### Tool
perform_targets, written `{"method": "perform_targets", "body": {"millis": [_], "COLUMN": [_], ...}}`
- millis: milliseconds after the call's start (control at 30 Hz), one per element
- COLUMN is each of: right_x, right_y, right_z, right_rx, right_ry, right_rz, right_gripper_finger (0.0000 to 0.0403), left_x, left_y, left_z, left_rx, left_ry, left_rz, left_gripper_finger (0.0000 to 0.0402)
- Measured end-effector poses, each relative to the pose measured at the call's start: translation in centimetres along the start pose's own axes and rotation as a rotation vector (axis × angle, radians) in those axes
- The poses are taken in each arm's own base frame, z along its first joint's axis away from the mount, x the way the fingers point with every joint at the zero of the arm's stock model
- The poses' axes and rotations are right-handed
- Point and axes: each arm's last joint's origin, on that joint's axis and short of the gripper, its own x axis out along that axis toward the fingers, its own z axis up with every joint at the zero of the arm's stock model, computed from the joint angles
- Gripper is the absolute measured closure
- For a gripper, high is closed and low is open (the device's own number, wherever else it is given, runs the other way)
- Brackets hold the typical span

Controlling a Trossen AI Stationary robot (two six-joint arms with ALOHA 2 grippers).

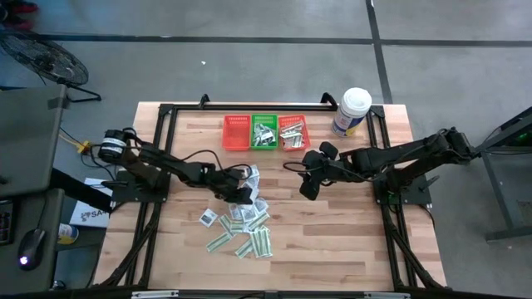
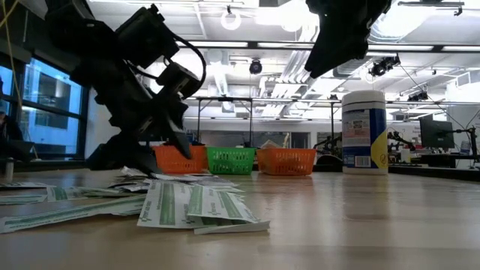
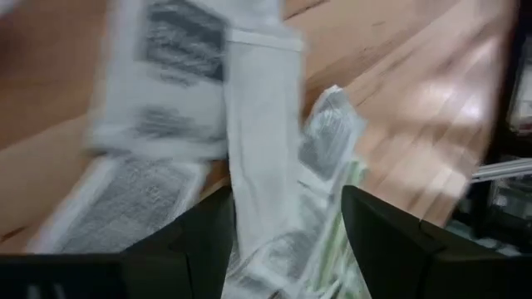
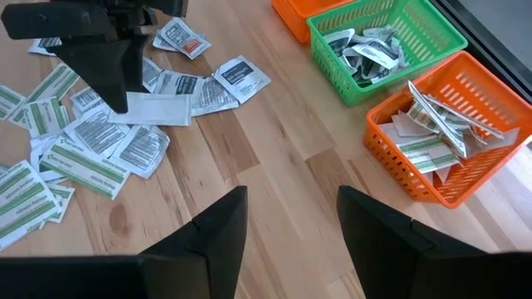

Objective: Pick & Place First Aid Supplies
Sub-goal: Put the bandage pack into the right orange bin

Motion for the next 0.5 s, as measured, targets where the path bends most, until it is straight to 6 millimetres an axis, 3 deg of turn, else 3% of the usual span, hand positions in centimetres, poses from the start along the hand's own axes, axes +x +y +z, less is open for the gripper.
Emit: {"method": "perform_targets", "body": {"millis": [267, 500], "right_x": [0.00, 0.00], "right_y": [0.01, 0.01], "right_z": [0.00, -0.01], "right_rx": [0.003, 0.007], "right_ry": [0.000, 0.001], "right_rz": [0.000, 0.002], "right_gripper_finger": [0.0222, 0.0222], "left_x": [0.43, 0.46], "left_y": [0.11, 0.31], "left_z": [0.08, 0.03], "left_rx": [0.000, -0.004], "left_ry": [-0.015, -0.003], "left_rz": [-0.004, 0.012], "left_gripper_finger": [0.0191, 0.0266]}}
